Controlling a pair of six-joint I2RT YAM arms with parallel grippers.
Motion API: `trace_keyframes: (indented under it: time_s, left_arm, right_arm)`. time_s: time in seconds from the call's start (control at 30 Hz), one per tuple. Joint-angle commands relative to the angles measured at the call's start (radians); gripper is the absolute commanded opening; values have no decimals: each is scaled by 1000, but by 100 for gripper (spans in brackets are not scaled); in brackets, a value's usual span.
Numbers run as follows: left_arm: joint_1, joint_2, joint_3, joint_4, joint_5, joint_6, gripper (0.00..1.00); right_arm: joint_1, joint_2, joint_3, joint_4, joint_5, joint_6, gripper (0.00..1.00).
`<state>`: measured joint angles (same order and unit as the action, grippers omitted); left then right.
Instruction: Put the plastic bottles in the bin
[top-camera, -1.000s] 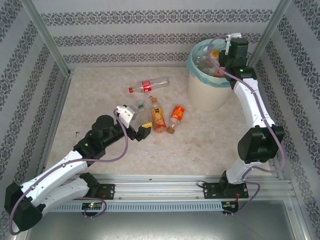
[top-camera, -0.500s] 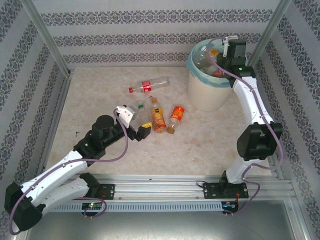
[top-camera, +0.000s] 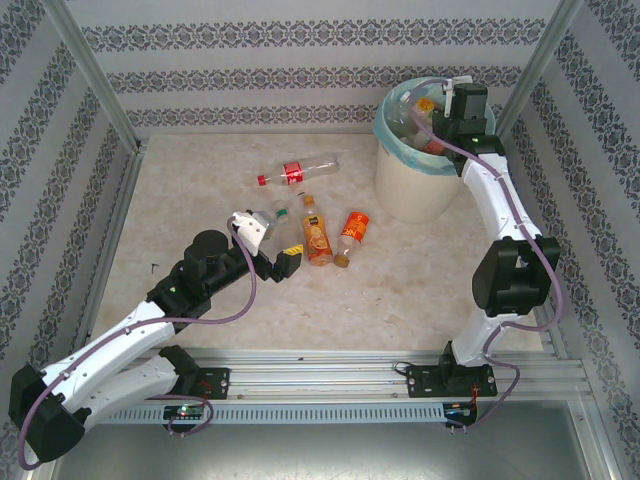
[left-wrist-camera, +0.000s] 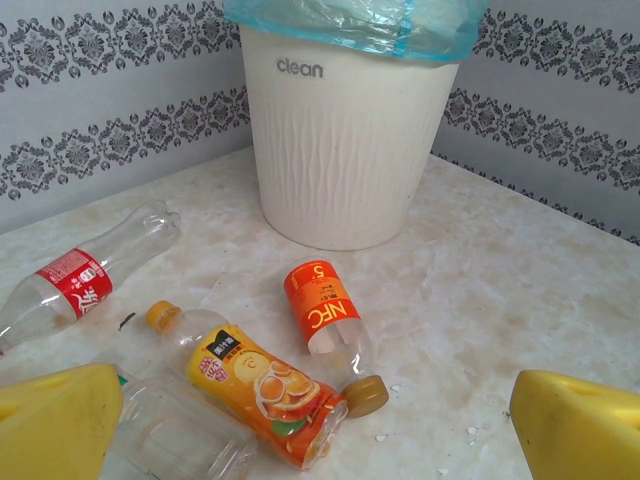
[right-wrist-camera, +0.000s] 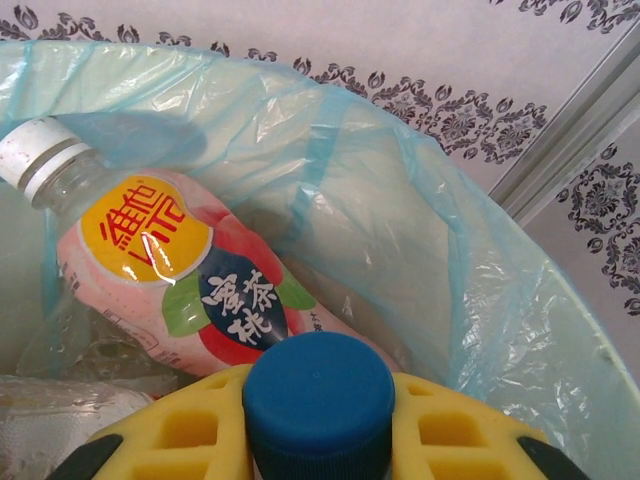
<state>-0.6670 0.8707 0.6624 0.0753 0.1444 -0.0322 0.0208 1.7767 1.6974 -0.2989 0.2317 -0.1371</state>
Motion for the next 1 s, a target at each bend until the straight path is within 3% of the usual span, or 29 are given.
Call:
trace_keyframes:
  time_s: [0.0,0.27,0.43,0.53,0.8,0.97]
  left_arm:
    - [-11,-6,-11,7,-18,-19,100]
    - [-11,-5,-1,7,-20,-21,100]
    - [-11,13,25,1,-68,-33,100]
    - [-11,36,50,-31,-109,-51,100]
    - [-4,147,146,-164,-255,-138,100]
    - [33,299,279,-321,-245,-228,100]
  right_arm:
    - [-19,81,-41,-106,-24,16,18]
    - [-28,54,-4,-128,-47,45,22]
    - [-22,-37,71,-129,-58,91,56]
    - [-16,-85,114,-129,-78,99,68]
    - [20,-219,93,-123,-131,138,69]
    - [71,-340,-18,-97,-155,179,68]
